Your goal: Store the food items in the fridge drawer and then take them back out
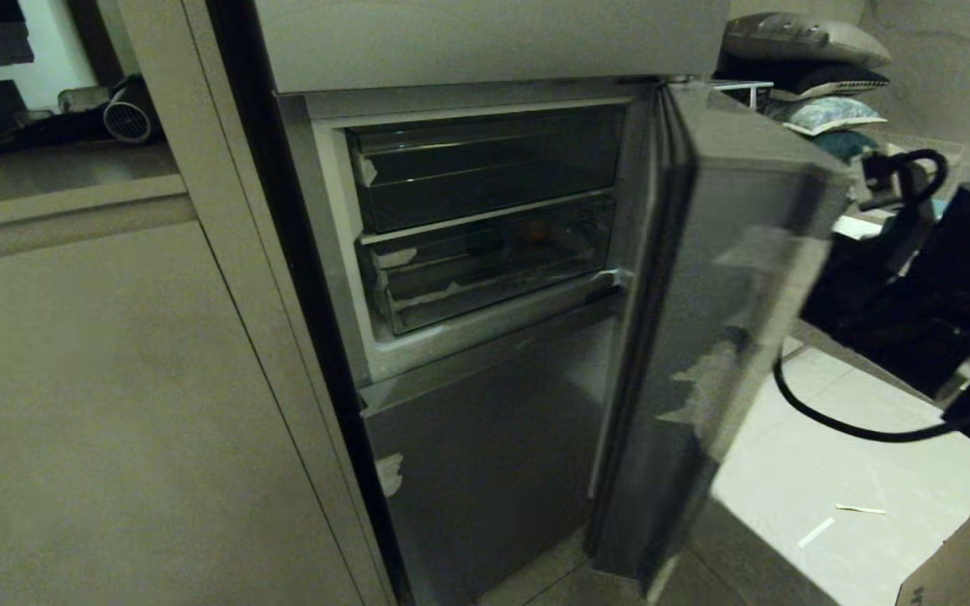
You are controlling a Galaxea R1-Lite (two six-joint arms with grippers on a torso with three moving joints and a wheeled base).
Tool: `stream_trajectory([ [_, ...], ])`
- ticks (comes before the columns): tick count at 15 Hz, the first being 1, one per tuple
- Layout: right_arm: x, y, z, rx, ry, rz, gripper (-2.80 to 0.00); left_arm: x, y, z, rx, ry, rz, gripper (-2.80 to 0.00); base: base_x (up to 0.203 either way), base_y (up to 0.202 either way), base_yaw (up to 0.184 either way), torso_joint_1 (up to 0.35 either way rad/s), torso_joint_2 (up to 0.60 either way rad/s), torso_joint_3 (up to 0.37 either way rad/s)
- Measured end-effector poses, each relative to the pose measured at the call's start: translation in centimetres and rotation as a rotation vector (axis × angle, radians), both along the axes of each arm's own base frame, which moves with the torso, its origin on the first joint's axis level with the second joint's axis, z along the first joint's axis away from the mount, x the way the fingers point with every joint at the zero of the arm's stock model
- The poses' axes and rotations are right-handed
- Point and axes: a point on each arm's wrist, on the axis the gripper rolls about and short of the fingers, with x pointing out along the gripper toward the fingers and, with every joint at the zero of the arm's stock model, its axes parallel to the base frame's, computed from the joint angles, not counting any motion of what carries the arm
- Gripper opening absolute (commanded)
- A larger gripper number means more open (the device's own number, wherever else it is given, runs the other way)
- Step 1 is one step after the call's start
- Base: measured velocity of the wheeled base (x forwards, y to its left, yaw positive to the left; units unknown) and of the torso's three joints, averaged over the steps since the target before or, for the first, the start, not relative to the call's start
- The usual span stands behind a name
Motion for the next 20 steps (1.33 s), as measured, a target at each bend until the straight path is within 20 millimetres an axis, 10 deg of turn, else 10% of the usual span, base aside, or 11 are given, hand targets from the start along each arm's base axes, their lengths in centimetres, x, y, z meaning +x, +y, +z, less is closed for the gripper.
stream_trajectory([
  [8,8.6,8.4,-2.1,0.015,-0.04,0.071,-2.8,0.0,0.0,0.0,0.0,0.0,0.0,-2.8,0.0,0.0,0.0,0.0,0.0,0.0],
  [20,13.2,10.3,-3.8,0.042,-0.079,0.02,-2.8,0.0,0.0,0.0,0.0,0.0,0.0,-2.8,0.0,0.0,0.0,0.0,0.0,0.0],
])
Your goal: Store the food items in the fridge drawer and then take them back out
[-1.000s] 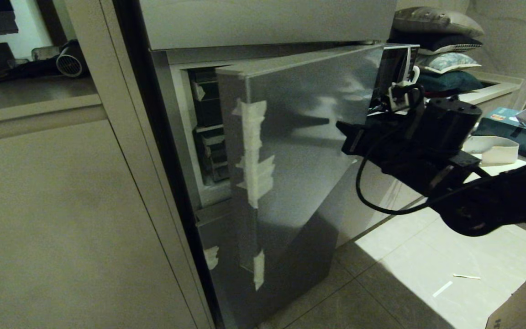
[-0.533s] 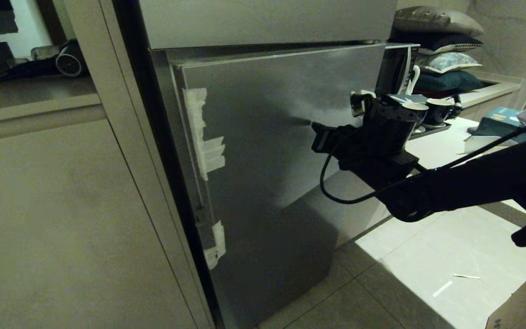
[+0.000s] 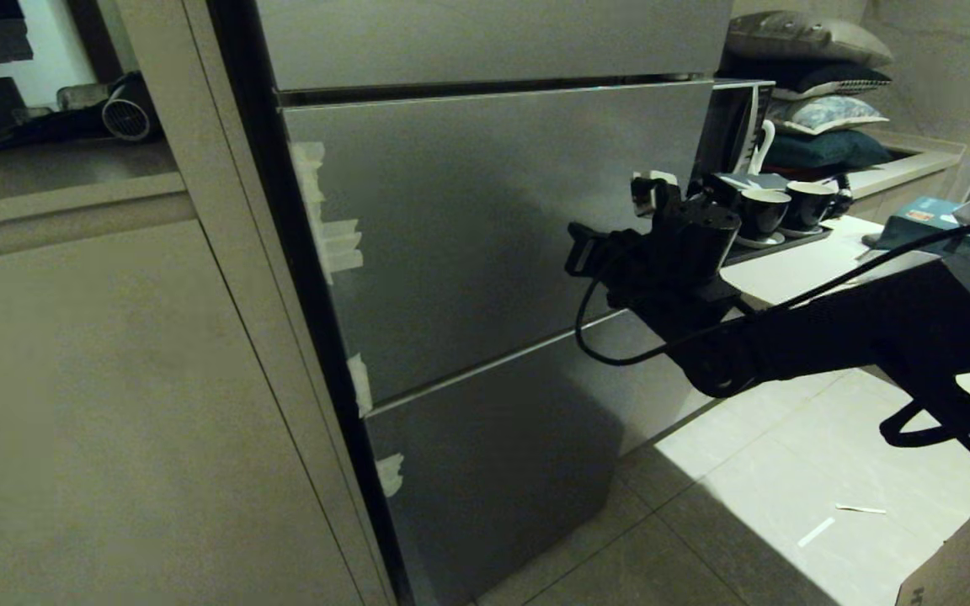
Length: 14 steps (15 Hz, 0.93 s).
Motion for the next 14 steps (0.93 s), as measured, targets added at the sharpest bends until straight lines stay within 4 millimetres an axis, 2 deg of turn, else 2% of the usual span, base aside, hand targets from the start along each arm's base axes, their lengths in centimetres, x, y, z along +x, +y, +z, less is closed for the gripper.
stream_trajectory([
  [2,-0.1,0.0,0.1,0.01,0.003,-0.041,-2.8,0.0,0.0,0.0,0.0,0.0,0.0,-2.8,0.0,0.0,0.0,0.0,0.0,0.0],
  [4,-1.1,-0.3,0.5,0.01,0.015,-0.059,-2.8,0.0,0.0,0.0,0.0,0.0,0.0,-2.8,0.0,0.0,0.0,0.0,0.0,0.0],
  [7,-4.7,-2.0,2.2,-0.018,0.032,-0.065,-2.8,0.0,0.0,0.0,0.0,0.0,0.0,-2.8,0.0,0.0,0.0,0.0,0.0,0.0],
  [9,-8.4,-3.8,3.5,-0.07,0.034,-0.078,-2.8,0.0,0.0,0.0,0.0,0.0,0.0,-2.8,0.0,0.0,0.0,0.0,0.0,0.0],
  [11,-13.1,-6.2,4.3,-0.134,0.035,-0.094,-2.8,0.0,0.0,0.0,0.0,0.0,0.0,-2.8,0.0,0.0,0.0,0.0,0.0,0.0],
  [14,-20.7,-10.1,2.6,-0.242,0.074,-0.129,-2.8,0.0,0.0,0.0,0.0,0.0,0.0,-2.8,0.0,0.0,0.0,0.0,0.0,0.0],
])
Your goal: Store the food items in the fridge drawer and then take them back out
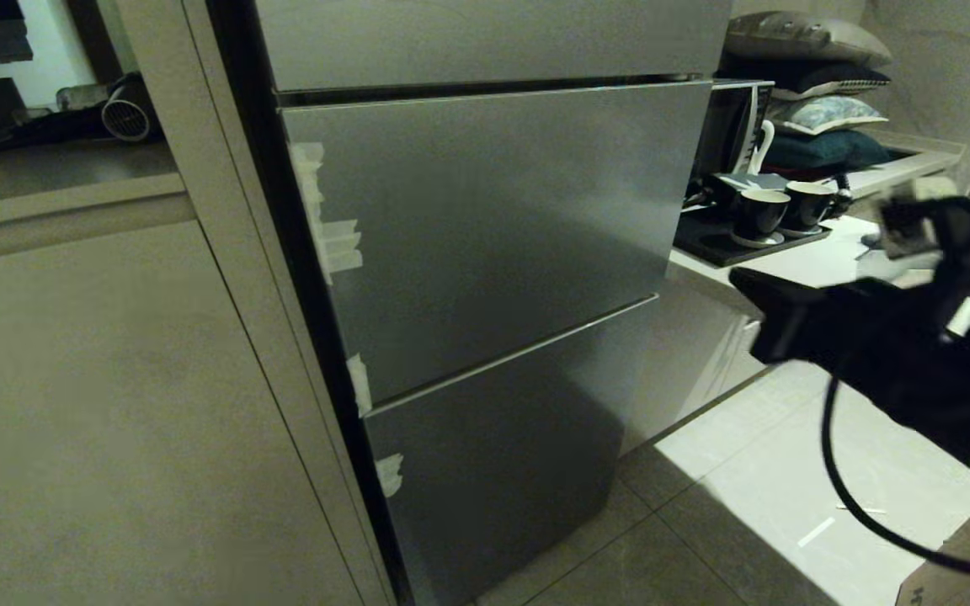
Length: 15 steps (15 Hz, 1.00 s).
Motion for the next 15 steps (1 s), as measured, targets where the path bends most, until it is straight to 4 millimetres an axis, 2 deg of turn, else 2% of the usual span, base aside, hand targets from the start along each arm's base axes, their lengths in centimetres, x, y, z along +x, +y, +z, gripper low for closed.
stream_trajectory([
  [1,-2.5,-1.3,-1.1,-0.025,0.018,-0.019,-2.8,0.0,0.0,0.0,0.0,0.0,0.0,-2.8,0.0,0.0,0.0,0.0,0.0,0.0],
  [3,-6.3,-3.7,-3.3,-0.058,0.056,-0.062,-2.8,0.0,0.0,0.0,0.0,0.0,0.0,-2.8,0.0,0.0,0.0,0.0,0.0,0.0],
  [5,-8.8,-6.5,-5.1,-0.077,0.105,-0.162,-2.8,0.0,0.0,0.0,0.0,0.0,0.0,-2.8,0.0,0.0,0.0,0.0,0.0,0.0],
  [8,-13.0,-9.1,-6.5,-0.075,0.139,-0.249,-2.8,0.0,0.0,0.0,0.0,0.0,0.0,-2.8,0.0,0.0,0.0,0.0,0.0,0.0],
  [12,-18.9,-9.7,-9.7,-0.104,0.127,-0.274,-2.8,0.0,0.0,0.0,0.0,0.0,0.0,-2.8,0.0,0.0,0.0,0.0,0.0,0.0],
  [15,-21.9,-9.6,-12.3,-0.139,0.061,-0.257,-2.8,0.0,0.0,0.0,0.0,0.0,0.0,-2.8,0.0,0.0,0.0,0.0,0.0,0.0],
])
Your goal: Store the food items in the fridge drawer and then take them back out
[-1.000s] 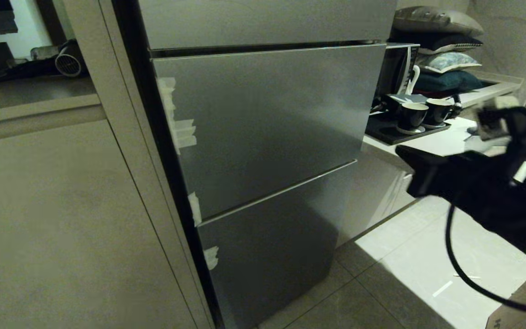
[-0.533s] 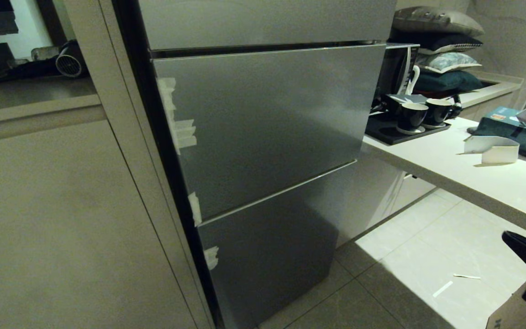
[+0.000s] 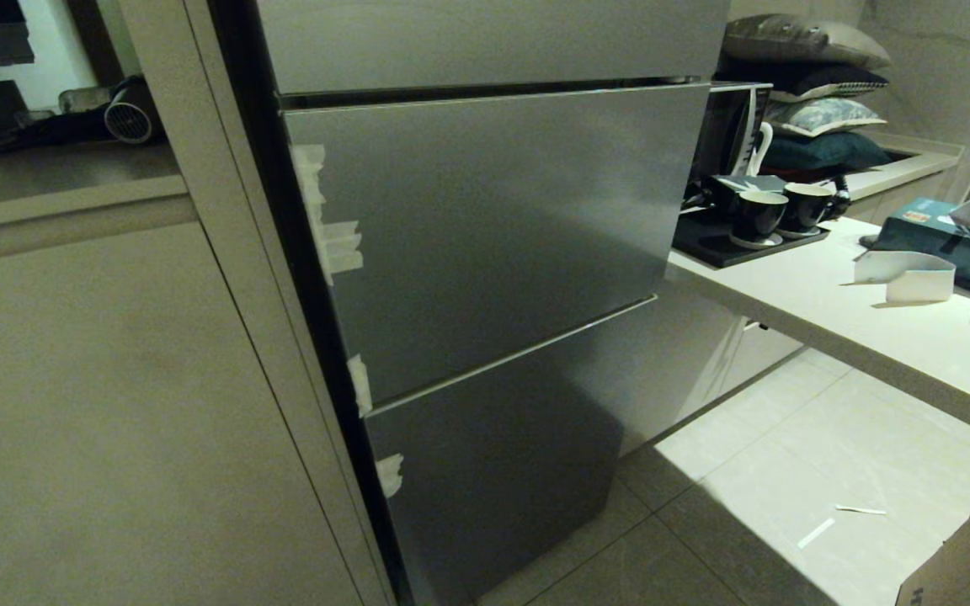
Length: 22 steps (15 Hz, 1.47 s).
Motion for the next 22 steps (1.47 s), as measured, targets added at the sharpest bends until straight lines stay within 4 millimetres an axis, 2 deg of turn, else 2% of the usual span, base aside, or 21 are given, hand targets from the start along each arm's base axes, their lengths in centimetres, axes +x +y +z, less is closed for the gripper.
stream_trajectory([
  [2,-1.1,0.0,-0.8,-0.018,-0.055,0.0,-2.8,0.0,0.0,0.0,0.0,0.0,0.0,-2.8,0.0,0.0,0.0,0.0,0.0,0.0],
  [4,-1.6,-0.1,-1.7,0.005,-0.04,-0.028,-2.8,0.0,0.0,0.0,-0.001,0.0,0.0,-2.8,0.0,0.0,0.0,0.0,0.0,0.0],
  [11,-2.0,-0.2,-1.7,0.095,-0.091,-0.058,-2.8,0.0,0.0,0.0,-0.003,0.0,0.0,-2.8,0.0,0.0,0.0,0.0,0.0,0.0],
  [22,-2.0,-0.2,-1.7,0.096,-0.091,-0.059,-2.8,0.0,0.0,0.0,0.008,0.0,-0.003,-2.8,0.0,0.0,0.0,0.0,0.0,0.0],
])
